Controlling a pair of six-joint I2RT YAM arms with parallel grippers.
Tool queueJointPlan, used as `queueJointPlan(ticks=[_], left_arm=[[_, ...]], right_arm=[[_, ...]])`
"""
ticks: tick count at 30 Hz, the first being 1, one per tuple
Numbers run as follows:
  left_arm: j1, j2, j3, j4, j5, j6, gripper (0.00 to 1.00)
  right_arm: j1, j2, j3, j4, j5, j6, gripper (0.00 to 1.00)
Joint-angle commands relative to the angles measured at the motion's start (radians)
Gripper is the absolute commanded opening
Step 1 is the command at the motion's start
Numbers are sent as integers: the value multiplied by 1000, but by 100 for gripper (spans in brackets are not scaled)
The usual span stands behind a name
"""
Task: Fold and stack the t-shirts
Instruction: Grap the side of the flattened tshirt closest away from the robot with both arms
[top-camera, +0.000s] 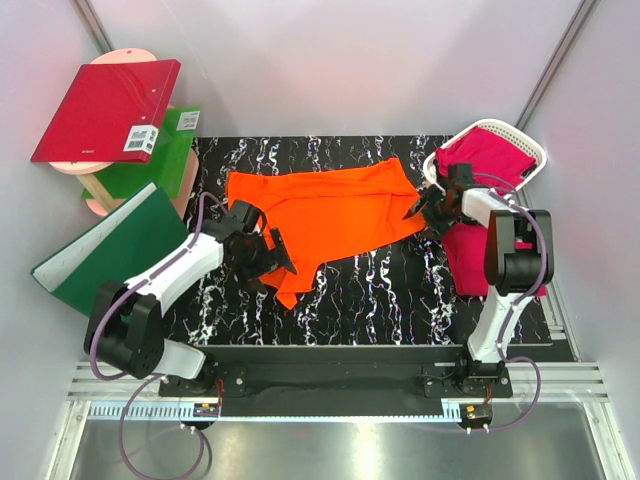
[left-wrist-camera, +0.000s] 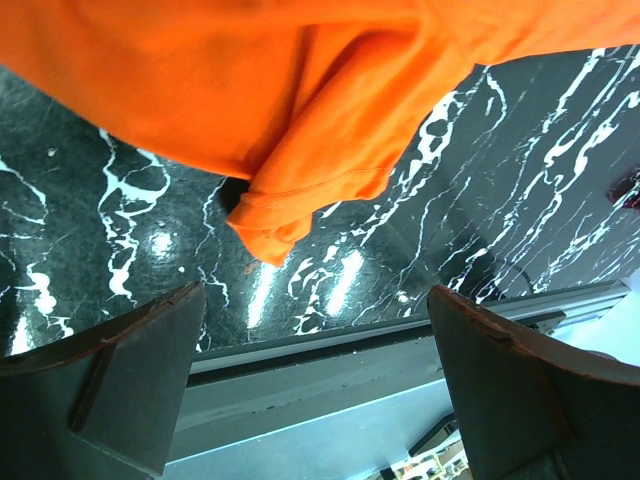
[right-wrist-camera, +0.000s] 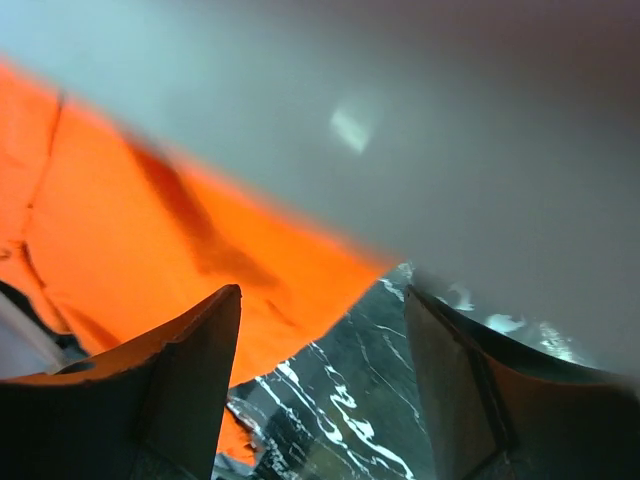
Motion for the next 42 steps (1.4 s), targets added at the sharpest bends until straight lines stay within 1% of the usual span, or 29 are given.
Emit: queueJointPlan(ticks=[1, 3, 6, 9, 10, 12, 13, 14, 16, 18, 21, 23, 24, 25, 27, 31, 36, 42], left_arm=[[-8, 7, 44, -9, -31, 3, 99], [-10, 10, 44, -48, -48, 6, 98], [-10, 21, 44, -91, -62, 8, 98], [-10, 28, 36, -111, -70, 8, 99], [-11, 31, 27, -111, -68, 3, 99], [-14, 62, 22, -99, -65, 9, 97], [-17, 74, 18, -88, -44, 15, 95], [-31, 90, 18, -73, -36, 15, 94], [-61, 143, 22, -60, -13, 22, 89], [-83, 198, 31, -45, 2, 31, 81], [-121, 260, 62, -31, 2, 48, 78], [-141, 287, 88, -31, 2, 57, 64], [-146, 304, 94, -31, 2, 60, 52], [-151, 307, 102, -31, -1, 61, 28], [-149, 311, 105, -34, -16, 61, 0], [-149, 317, 116, -58, -42, 71, 0], [-143, 246, 148, -167, -125, 75, 0], [-109, 182, 186, -295, -206, 106, 0]], right_arm=[[69, 14, 61, 24, 102, 2, 71], [83, 12, 64, 30, 110, 6, 58], [91, 15, 72, 44, 102, 14, 48], [99, 11, 81, 44, 105, 8, 47], [97, 8, 81, 45, 107, 8, 45], [99, 3, 79, 45, 105, 8, 39], [99, 0, 79, 45, 105, 5, 31], [97, 0, 79, 44, 107, 5, 29], [99, -3, 81, 44, 107, 5, 25], [99, -8, 82, 44, 108, 3, 24], [97, -14, 84, 44, 114, -1, 24], [97, -17, 86, 44, 114, -4, 24], [99, -17, 86, 44, 114, -4, 24], [97, -17, 87, 44, 113, -6, 23], [97, -18, 89, 44, 113, -8, 23], [99, -23, 93, 44, 114, -14, 24], [97, -31, 110, 39, 107, -23, 23], [97, -40, 148, 13, 99, -40, 23]])
